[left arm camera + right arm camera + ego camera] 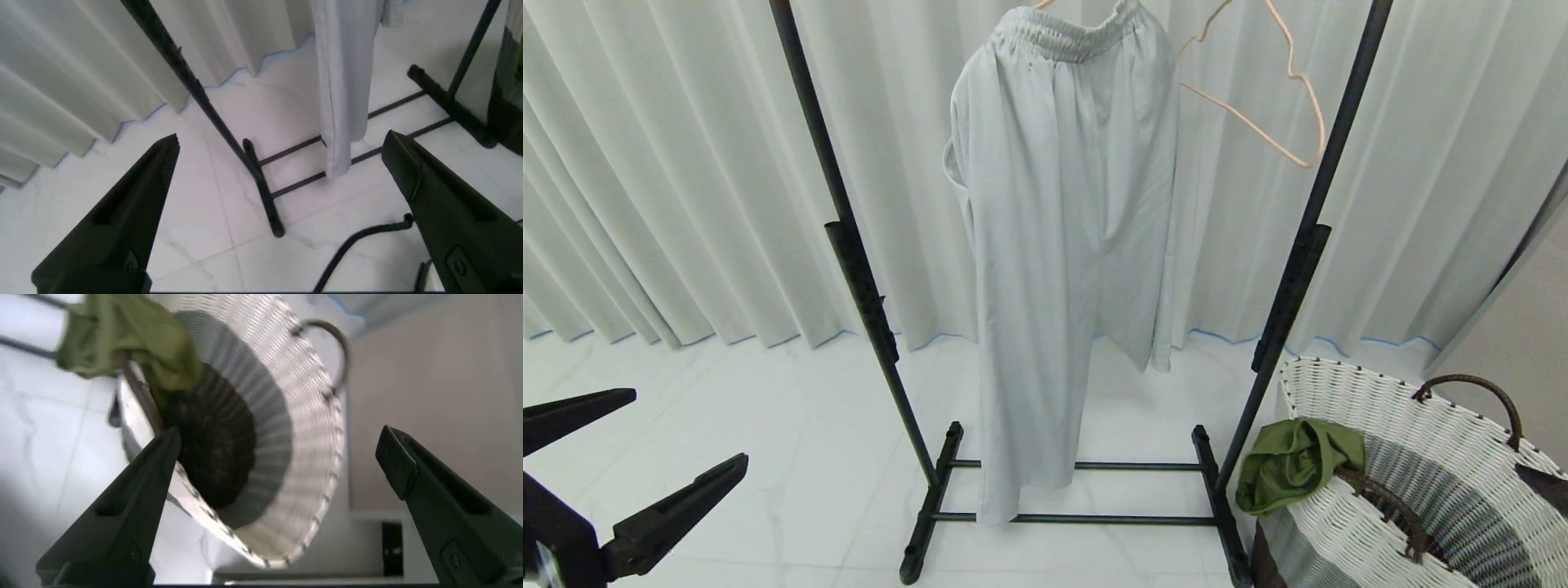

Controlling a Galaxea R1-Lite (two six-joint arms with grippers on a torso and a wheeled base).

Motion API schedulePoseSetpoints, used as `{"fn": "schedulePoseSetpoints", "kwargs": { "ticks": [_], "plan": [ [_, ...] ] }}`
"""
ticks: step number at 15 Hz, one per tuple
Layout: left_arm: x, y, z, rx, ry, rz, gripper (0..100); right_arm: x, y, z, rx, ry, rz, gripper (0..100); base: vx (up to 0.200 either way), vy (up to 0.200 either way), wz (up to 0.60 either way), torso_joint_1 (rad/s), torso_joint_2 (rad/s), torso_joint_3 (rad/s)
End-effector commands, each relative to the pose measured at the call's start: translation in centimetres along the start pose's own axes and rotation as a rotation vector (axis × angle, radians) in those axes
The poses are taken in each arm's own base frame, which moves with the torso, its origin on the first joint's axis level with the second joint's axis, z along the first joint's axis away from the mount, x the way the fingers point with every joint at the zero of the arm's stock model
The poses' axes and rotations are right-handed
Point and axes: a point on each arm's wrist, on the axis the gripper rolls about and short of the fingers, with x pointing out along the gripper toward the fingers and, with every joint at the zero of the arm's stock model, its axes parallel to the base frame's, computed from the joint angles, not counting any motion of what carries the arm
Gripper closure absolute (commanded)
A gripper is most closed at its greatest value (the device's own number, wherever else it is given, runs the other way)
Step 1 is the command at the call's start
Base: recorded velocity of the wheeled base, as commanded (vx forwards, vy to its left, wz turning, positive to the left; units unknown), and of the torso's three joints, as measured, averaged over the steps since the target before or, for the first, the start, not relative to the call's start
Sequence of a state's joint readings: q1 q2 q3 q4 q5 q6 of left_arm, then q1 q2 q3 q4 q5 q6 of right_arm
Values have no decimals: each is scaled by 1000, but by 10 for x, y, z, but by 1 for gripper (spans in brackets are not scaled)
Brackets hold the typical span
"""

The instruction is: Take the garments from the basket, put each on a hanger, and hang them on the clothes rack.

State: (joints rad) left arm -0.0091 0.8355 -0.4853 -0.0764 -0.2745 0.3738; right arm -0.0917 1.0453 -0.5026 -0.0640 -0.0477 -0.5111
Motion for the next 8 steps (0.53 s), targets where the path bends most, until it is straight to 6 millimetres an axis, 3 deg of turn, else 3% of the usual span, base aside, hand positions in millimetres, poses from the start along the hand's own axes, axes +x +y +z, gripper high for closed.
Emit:
{"fn": "schedulePoseSetpoints", "kwargs": {
  "ticks": [1,4,8],
  "plan": [
    [9,2,1,-25,28,-19,0,10,9,-1,-31,26,70,0,200,0,0,7,2,2],
    [11,2,0,-23,38,-26,0,32,29,2,-91,37,181,0,200,0,0,4,4,2],
    [12,2,-1,-22,42,-32,0,69,62,-2,-169,62,274,0,0,0,0,0,0,0]
  ]
}}
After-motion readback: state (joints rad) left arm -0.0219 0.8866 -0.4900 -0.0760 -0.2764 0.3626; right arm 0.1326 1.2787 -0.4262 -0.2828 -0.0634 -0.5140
